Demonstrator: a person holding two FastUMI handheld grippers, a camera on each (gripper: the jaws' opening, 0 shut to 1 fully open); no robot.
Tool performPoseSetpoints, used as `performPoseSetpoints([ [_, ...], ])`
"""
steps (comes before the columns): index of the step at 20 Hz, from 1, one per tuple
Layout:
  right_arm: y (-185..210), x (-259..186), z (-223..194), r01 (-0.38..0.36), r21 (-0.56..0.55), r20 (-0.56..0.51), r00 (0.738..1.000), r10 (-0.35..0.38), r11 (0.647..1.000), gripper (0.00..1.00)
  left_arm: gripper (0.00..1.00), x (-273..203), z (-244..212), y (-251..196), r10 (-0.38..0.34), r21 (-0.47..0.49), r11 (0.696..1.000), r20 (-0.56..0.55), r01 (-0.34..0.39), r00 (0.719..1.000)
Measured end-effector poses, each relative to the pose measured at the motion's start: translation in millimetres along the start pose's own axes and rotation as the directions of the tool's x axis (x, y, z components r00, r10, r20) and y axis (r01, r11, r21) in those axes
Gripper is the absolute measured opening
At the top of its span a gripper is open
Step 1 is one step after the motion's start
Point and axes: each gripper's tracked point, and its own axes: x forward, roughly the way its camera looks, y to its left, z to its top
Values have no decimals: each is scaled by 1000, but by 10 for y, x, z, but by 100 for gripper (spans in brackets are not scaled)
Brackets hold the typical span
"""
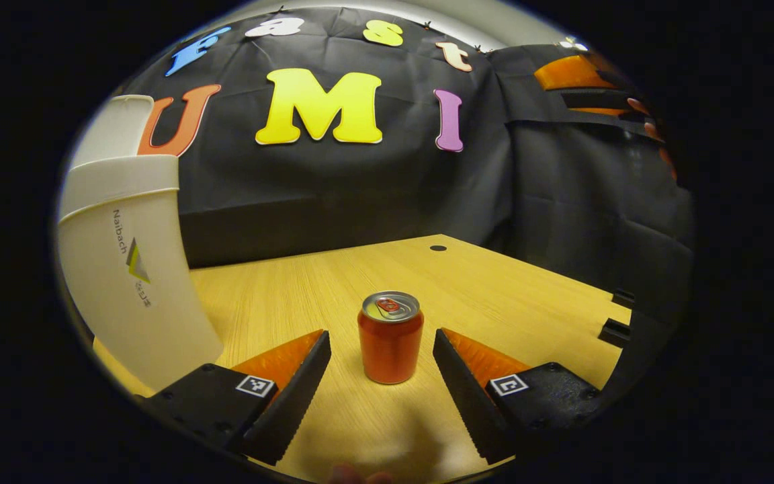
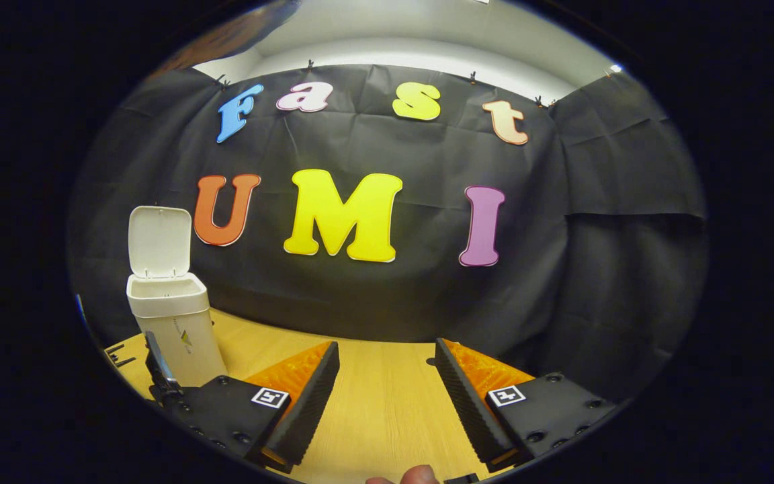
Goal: Press the lid of the desktop garbage bin to open it, pick up the crumpled paper on the desktop and throw it into the bin, then pick up the pop can on the desktop and drop it into the bin, and finally close the garbage bin lid.
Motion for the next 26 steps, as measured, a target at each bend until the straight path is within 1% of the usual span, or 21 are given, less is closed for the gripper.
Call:
performPoseSetpoints([
  [3,-91,-42,-24,17,-14,-9,1000,-17,1000,90,100,152,-48,-13,5,-1,1000,-9,-5,1000],
  [5,-172,-40,-28,32,-16,-11,999,-33,999,92,100,272,-93,22,3,10,1000,-22,-2,1000],
  [6,-197,-46,-13,39,-18,-9,999,-40,999,90,100,310,-147,56,5,2,1000,-36,-5,999],
  [8,-170,-61,13,32,-35,0,999,-32,999,91,100,384,-197,81,5,-30,1000,-49,-6,999],
  [9,-167,-58,1,28,-51,2,1000,-28,998,90,100,418,-229,90,4,-36,999,-55,-6,998],
  [10,-151,-55,8,22,-62,3,1000,-22,998,92,100,432,-236,79,7,-36,999,-55,-9,998],
  [11,-146,-57,1,19,-69,3,1000,-19,997,90,100,478,-237,88,8,-37,999,-58,-10,998],
  [15,-163,-54,-30,18,-65,-14,1000,-19,998,91,100,645,-269,108,2,-40,999,-81,-6,997],
  [19,-198,-10,-105,26,-56,-36,999,-28,998,91,100,707,-315,119,1,-43,999,-105,-6,994],
  [20,-198,-5,-117,27,-54,-41,999,-30,998,92,99,717,-324,119,-4,-47,999,-109,-1,994],
  [21,-200,-1,-126,28,-54,-45,999,-30,998,92,95,710,-329,116,-6,-50,999,-107,1,994],
  [22,-195,5,-127,27,-56,-45,999,-29,998,91,87,712,-323,114,-10,-50,999,-106,5,994],
  [26,-165,26,-91,18,-60,-40,999,-20,998,91,85,707,-269,97,-23,-46,999,-99,19,995],
])
